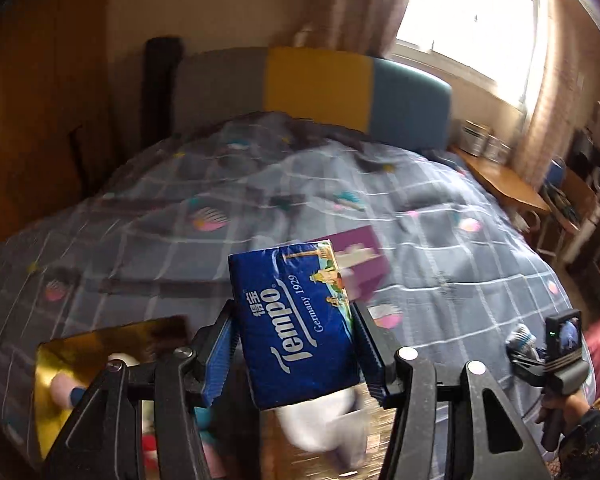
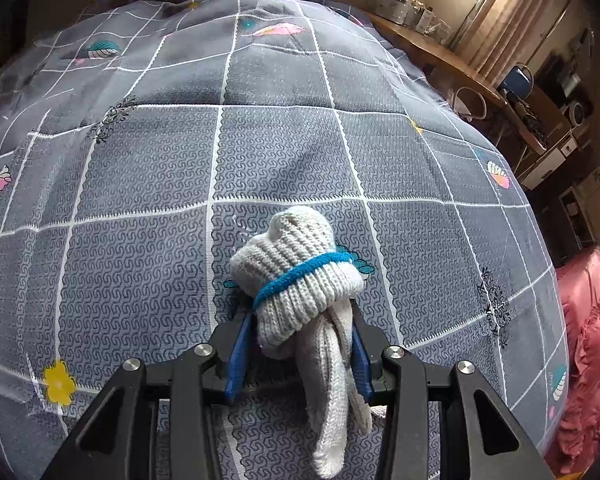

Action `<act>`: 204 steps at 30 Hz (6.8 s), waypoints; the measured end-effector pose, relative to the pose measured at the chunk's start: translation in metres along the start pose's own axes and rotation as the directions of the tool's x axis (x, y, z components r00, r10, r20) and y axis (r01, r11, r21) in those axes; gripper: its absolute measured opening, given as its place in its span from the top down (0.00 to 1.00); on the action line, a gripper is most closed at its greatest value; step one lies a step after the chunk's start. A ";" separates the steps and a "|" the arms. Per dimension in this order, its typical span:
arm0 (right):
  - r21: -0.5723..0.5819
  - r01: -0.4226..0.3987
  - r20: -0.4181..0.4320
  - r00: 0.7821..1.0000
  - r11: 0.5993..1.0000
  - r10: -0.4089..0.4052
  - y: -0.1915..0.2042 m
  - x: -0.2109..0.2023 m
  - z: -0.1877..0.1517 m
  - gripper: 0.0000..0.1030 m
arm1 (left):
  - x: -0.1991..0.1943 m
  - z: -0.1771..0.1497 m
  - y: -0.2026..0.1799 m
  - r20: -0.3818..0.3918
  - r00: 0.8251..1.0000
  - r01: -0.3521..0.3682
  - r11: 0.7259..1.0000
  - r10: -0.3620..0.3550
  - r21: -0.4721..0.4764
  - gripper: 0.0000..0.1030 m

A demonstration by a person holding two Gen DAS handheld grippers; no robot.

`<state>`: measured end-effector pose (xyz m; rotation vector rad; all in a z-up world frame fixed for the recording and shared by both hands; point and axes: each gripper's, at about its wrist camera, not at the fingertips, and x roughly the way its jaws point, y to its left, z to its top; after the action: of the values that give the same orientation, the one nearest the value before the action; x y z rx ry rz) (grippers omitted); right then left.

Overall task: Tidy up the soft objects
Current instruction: 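Carry the blue Tempo pack into the gold tray with the left gripper, then release the Tempo pack in the tray and hold the left gripper there, then carry the white knit glove into the gold tray with the right gripper and release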

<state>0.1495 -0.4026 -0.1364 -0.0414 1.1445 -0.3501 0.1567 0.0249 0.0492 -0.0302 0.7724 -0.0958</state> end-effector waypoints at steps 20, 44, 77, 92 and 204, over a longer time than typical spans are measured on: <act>-0.065 0.058 0.025 0.998 0.996 -0.056 0.014 -0.014 -0.007 0.58 | -0.042 -0.167 0.203 -0.170 0.970 -0.229 0.887 0.173 -0.401 0.46; -0.090 0.095 0.035 0.995 0.991 -0.092 0.022 -0.015 -0.007 0.58 | 0.040 -0.158 0.165 -0.252 0.935 -0.311 0.919 0.250 -0.243 0.45; -0.051 0.055 0.020 0.998 0.997 -0.055 0.012 -0.014 -0.002 0.60 | -0.036 -0.161 0.112 -0.075 0.967 -0.254 0.952 0.244 -0.170 0.45; -0.172 -0.200 0.035 0.977 0.965 0.209 0.048 -0.018 -0.001 0.60 | -0.034 -0.165 0.083 -0.075 0.978 -0.202 0.975 0.196 -0.087 0.45; -0.729 -0.442 -0.023 0.779 0.523 0.627 0.451 -0.214 -0.129 0.60 | -0.086 -0.180 0.176 -0.001 0.948 -0.309 0.915 0.319 -0.258 0.27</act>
<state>0.0690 0.1049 -0.0959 -0.3882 0.9205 0.6788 -0.0172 0.2095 -0.0308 -0.1516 0.7353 0.3114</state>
